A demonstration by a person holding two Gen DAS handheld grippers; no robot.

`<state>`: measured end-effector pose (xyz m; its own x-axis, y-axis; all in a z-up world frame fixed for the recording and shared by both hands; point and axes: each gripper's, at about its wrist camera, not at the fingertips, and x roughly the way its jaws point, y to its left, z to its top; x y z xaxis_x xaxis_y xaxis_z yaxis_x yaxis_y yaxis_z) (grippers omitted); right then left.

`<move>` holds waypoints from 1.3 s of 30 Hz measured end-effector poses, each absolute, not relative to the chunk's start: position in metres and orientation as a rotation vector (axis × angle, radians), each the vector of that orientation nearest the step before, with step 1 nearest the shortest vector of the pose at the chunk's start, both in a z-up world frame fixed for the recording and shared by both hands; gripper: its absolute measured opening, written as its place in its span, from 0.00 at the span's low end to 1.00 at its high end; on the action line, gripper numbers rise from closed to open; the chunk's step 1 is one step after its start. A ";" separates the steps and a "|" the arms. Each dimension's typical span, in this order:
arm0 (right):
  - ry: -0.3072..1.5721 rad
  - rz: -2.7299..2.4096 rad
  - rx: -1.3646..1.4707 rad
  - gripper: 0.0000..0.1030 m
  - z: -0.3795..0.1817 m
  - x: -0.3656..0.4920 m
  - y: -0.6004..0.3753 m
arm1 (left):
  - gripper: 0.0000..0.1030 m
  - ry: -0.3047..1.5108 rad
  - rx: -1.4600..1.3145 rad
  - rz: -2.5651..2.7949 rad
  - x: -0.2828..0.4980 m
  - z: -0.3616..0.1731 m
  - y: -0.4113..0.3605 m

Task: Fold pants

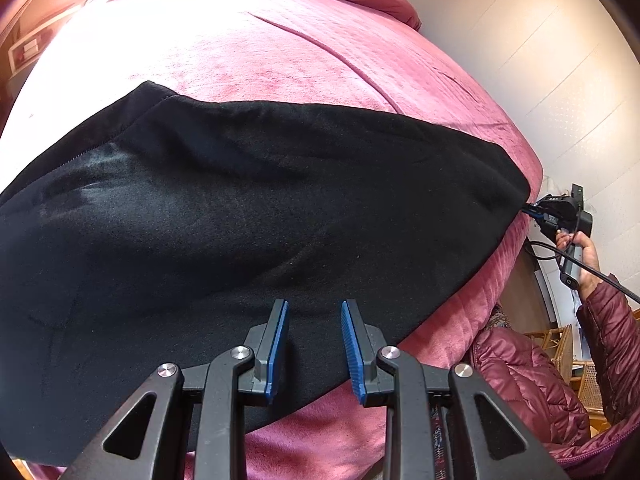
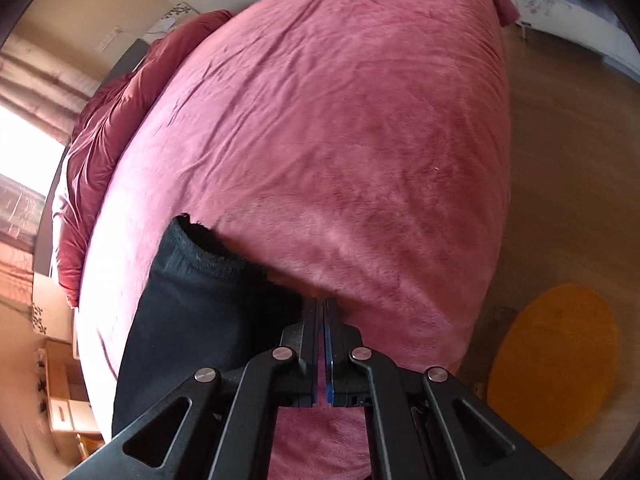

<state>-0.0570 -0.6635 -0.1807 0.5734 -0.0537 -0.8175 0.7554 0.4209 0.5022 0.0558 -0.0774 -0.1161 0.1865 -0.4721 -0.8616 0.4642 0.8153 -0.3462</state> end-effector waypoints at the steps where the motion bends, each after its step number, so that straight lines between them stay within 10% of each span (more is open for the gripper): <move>1: 0.812 -0.587 1.005 0.03 -0.176 -0.060 -0.663 | 0.26 1.216 -0.004 -0.658 0.056 -0.116 -0.078; 6: 0.749 -0.505 1.042 0.06 -0.158 -0.085 -0.648 | 0.26 1.222 -0.024 -0.669 0.058 -0.120 -0.079; 12: 0.741 -0.329 1.104 0.35 -0.158 -0.075 -0.613 | 0.26 1.228 -0.026 -0.687 0.057 -0.123 -0.083; 18: 0.842 -0.291 1.102 0.35 -0.178 -0.048 -0.581 | 0.27 1.211 -0.045 -0.689 0.056 -0.118 -0.077; 21: 0.872 -0.321 1.042 0.08 -0.176 -0.040 -0.573 | 0.27 1.207 -0.056 -0.684 0.058 -0.115 -0.070; 39: 1.046 -0.453 0.834 0.08 -0.174 -0.030 -0.556 | 0.27 1.166 -0.096 -0.669 0.066 -0.105 -0.050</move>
